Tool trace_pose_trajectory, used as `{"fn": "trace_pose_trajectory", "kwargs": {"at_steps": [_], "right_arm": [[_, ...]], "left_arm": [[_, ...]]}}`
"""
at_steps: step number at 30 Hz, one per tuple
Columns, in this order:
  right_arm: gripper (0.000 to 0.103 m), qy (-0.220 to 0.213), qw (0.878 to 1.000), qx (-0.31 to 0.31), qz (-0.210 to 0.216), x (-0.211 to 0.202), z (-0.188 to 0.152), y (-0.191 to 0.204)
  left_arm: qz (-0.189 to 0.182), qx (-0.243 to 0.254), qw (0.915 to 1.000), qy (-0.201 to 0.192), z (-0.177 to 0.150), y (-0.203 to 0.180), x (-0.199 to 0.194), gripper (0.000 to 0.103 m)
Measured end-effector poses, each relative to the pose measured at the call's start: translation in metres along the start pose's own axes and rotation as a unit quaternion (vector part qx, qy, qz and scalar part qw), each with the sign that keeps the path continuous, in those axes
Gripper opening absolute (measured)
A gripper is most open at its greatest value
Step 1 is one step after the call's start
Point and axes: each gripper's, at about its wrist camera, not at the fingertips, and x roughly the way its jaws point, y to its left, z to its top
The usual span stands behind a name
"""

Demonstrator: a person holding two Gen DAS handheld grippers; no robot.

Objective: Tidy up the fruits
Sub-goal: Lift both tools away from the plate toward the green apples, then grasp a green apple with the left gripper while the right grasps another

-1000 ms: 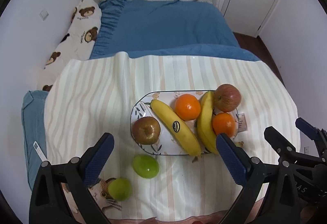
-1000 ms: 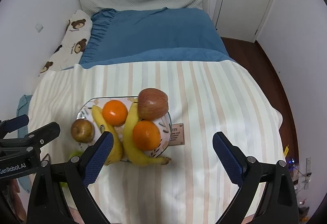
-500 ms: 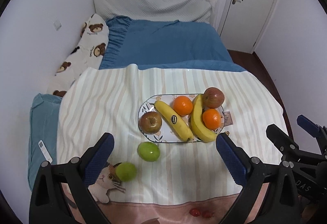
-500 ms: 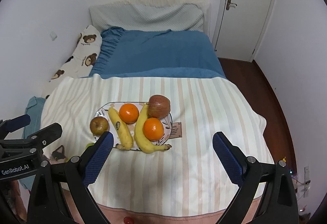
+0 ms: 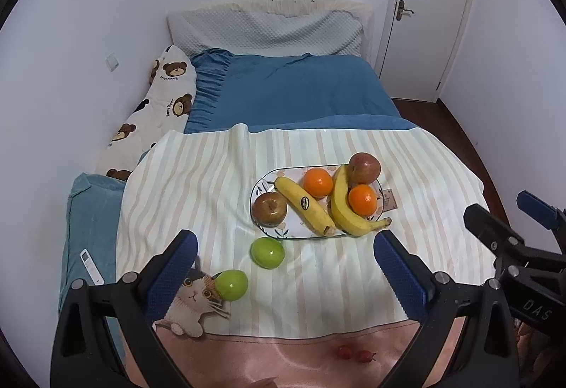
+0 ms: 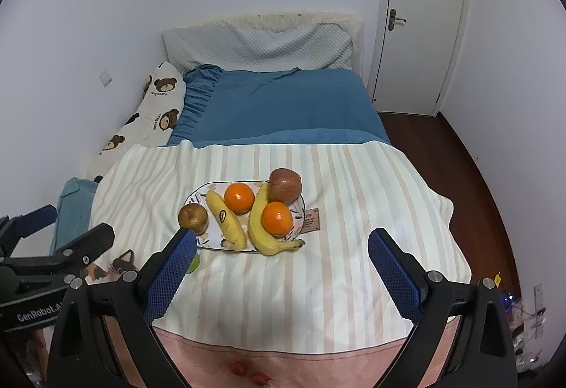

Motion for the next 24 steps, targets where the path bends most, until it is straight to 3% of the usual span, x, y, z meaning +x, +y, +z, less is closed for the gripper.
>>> {"fn": "trace_pose_trajectory", "kwargs": {"at_steps": [8,14,17,20,24], "right_arm": [[0.103,0.012,0.999,0.018,0.026,0.011,-0.005,0.005],[0.103,0.045,0.996,0.017,0.070,0.062,-0.015,0.018],[0.103,0.078,0.993,0.014,0.090,0.098,-0.023,0.030],[0.103,0.118,0.987,0.025,0.110,0.134,-0.032,0.042],[0.102,0.183,0.970,0.053,0.149,0.188,-0.047,0.060]], "left_arm": [[0.016,-0.013,0.9997,0.013,-0.005,0.016,0.014,0.102],[0.050,-0.055,0.9968,0.030,-0.013,0.056,0.045,0.103],[0.075,-0.066,0.9941,0.041,-0.018,0.078,0.063,0.103],[0.106,-0.061,0.9895,0.078,-0.026,0.098,0.089,0.103],[0.127,-0.056,0.9830,0.120,-0.043,0.117,0.124,0.103]]}}
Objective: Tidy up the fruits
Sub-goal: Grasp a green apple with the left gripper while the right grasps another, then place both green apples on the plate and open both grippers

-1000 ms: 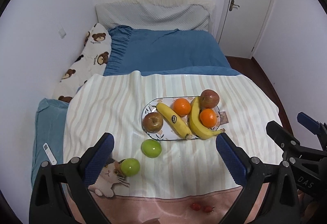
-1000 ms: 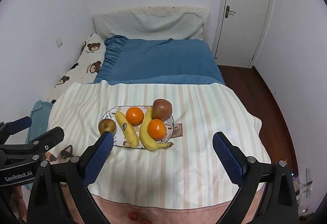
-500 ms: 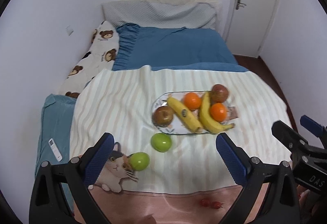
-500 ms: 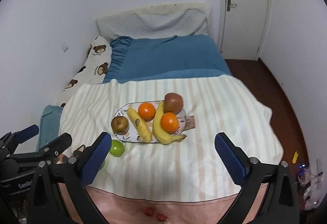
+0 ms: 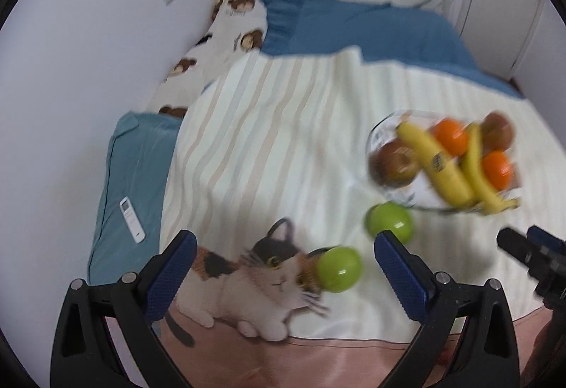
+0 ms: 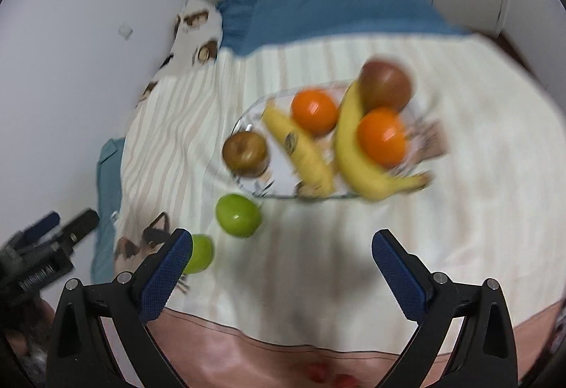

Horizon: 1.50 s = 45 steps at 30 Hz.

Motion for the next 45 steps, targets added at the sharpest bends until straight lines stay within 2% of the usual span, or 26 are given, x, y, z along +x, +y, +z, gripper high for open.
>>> {"fn": "trace_pose_trajectory", "kwargs": {"at_steps": [3,5,11,12,14,15,16,17,20,23,26,29,33,35,37,45], "right_arm": [[0.090,0.029,0.999,0.021,0.036,0.037,0.004,0.005],[0.077,0.042,0.997,0.027,0.051,0.055,0.007,0.010],[0.077,0.071,0.995,0.026,0.072,0.087,0.018,0.029],[0.077,0.073,0.994,0.023,0.073,0.090,0.020,0.031],[0.077,0.083,0.994,0.020,0.071,0.095,0.025,0.034],[0.077,0.089,0.993,0.018,0.071,0.099,0.028,0.035],[0.077,0.096,0.993,0.016,0.066,0.103,0.030,0.036],[0.077,0.104,0.993,0.013,0.062,0.109,0.032,0.037],[0.077,0.121,0.991,0.005,0.056,0.118,0.035,0.039],[0.077,0.137,0.989,-0.014,0.045,0.128,0.036,0.047],[0.077,0.152,0.987,-0.029,0.034,0.144,0.036,0.055],[0.076,0.171,0.984,-0.036,0.017,0.165,0.033,0.060],[0.069,0.190,0.981,-0.041,0.002,0.187,0.026,0.063],[0.065,0.194,0.980,-0.041,0.005,0.194,0.024,0.066],[0.065,0.191,0.980,-0.047,-0.001,0.197,0.023,0.069],[0.064,0.162,0.985,-0.062,-0.002,0.180,0.015,0.076]], "left_arm": [[-0.004,0.007,0.9989,0.046,-0.010,0.001,0.034,0.103],[-0.020,0.018,0.9965,0.079,-0.017,-0.005,0.057,0.103],[-0.076,0.045,0.9840,0.154,-0.031,-0.032,0.109,0.102],[-0.081,0.050,0.9822,0.162,-0.033,-0.036,0.115,0.099],[-0.089,0.054,0.9799,0.170,-0.036,-0.042,0.125,0.079],[-0.099,0.046,0.9786,0.174,-0.037,-0.041,0.129,0.063],[-0.109,0.039,0.9773,0.177,-0.037,-0.041,0.132,0.055],[-0.113,0.034,0.9770,0.178,-0.037,-0.040,0.133,0.054],[-0.084,0.030,0.9841,0.154,-0.036,-0.032,0.123,0.053],[-0.070,0.006,0.9874,0.142,-0.036,-0.008,0.116,0.053],[-0.072,-0.020,0.9862,0.148,-0.036,0.013,0.119,0.054],[-0.090,-0.031,0.9821,0.162,-0.034,0.020,0.130,0.056],[-0.101,-0.033,0.9791,0.173,-0.028,0.020,0.142,0.056],[-0.097,-0.029,0.9797,0.173,-0.026,0.017,0.145,0.056],[-0.094,-0.026,0.9804,0.171,-0.025,0.015,0.147,0.050],[-0.083,-0.014,0.9851,0.150,-0.020,0.008,0.125,0.050]]}}
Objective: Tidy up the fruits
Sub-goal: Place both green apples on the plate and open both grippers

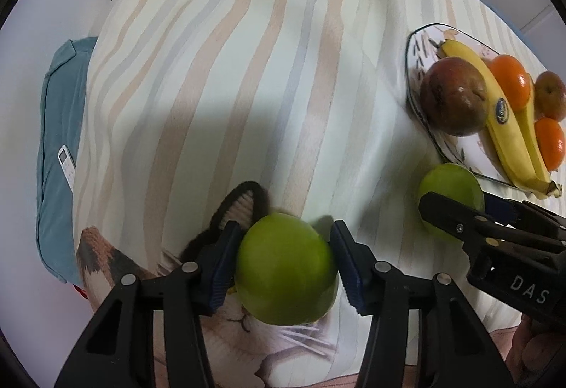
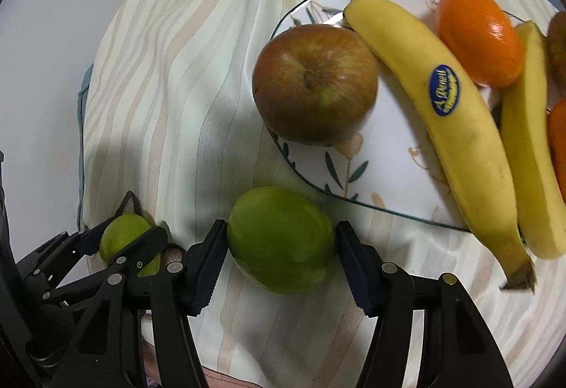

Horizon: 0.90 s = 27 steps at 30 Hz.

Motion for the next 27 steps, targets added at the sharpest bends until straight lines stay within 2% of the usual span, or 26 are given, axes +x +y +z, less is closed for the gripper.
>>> {"fn": "trace_pose_trajectory", "kwargs": {"at_steps": [4,10,13,16,18,22,27], "right_arm": [[0.064,-0.013,1.000,0.004,0.018,-0.016,-0.011,-0.003],[0.064,-0.043,0.997,0.024,0.059,-0.057,-0.034,-0.017],[0.064,-0.067,0.994,0.039,0.077,-0.089,-0.044,-0.029],[0.064,-0.100,0.990,0.054,0.079,-0.121,-0.046,-0.047],[0.064,-0.124,0.988,0.062,0.073,-0.141,-0.043,-0.063],[0.064,-0.165,0.983,0.071,0.029,-0.163,-0.030,-0.091],[0.064,-0.180,0.982,0.049,-0.037,-0.155,-0.013,-0.106]], "left_arm": [[-0.017,-0.004,0.9998,-0.004,-0.009,-0.011,-0.016,0.049],[-0.076,-0.011,0.9968,-0.021,-0.001,-0.029,-0.054,0.049],[-0.114,-0.002,0.9929,-0.034,0.019,-0.047,-0.083,0.050],[-0.138,0.016,0.9896,-0.039,0.050,-0.057,-0.096,0.050],[-0.142,0.037,0.9882,-0.043,0.070,-0.076,-0.105,0.050],[-0.131,0.082,0.9872,-0.041,0.105,-0.115,-0.102,0.050],[-0.125,0.120,0.9848,0.000,0.133,-0.156,-0.066,0.050]]}}
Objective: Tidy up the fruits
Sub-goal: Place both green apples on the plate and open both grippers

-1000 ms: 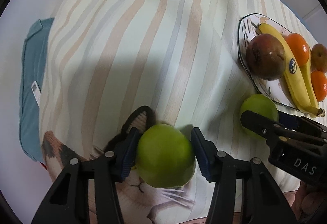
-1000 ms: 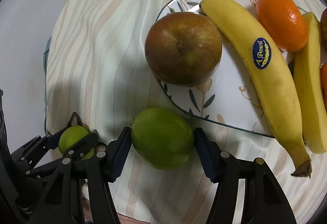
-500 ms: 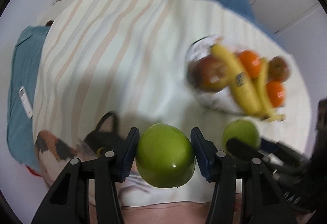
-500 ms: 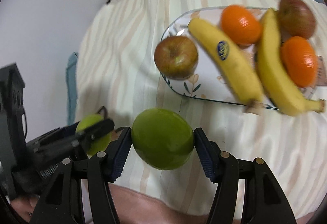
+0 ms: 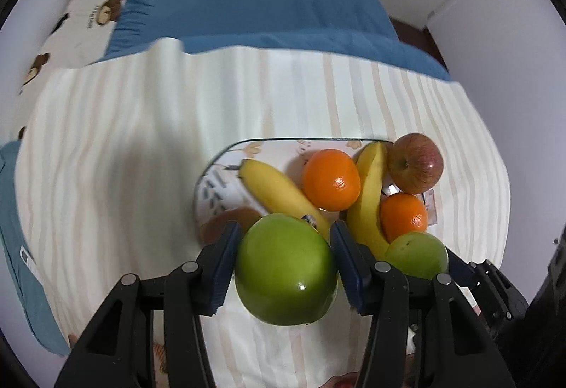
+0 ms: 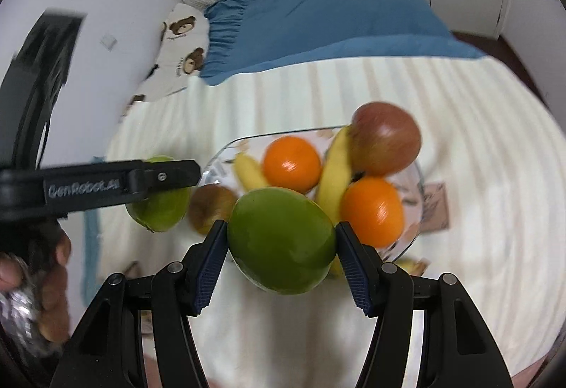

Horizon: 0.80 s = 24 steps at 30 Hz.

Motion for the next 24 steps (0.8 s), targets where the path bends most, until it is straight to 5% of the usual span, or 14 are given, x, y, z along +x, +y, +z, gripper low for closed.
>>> {"fn": "trace_pose_trajectory", "kwargs": {"at_steps": [12,24], "right_arm": [[0.064,0.010,0.997,-0.065,-0.050,0.040,0.011,0.009],[0.064,0.027,0.996,-0.070,-0.040,0.058,0.006,0.008]], "left_arm": [[-0.046,-0.004,0.9969,0.063,0.021,-0.019,0.043,0.046],[-0.027,-0.012,0.9964,0.079,0.005,-0.011,0.057,0.046]]}}
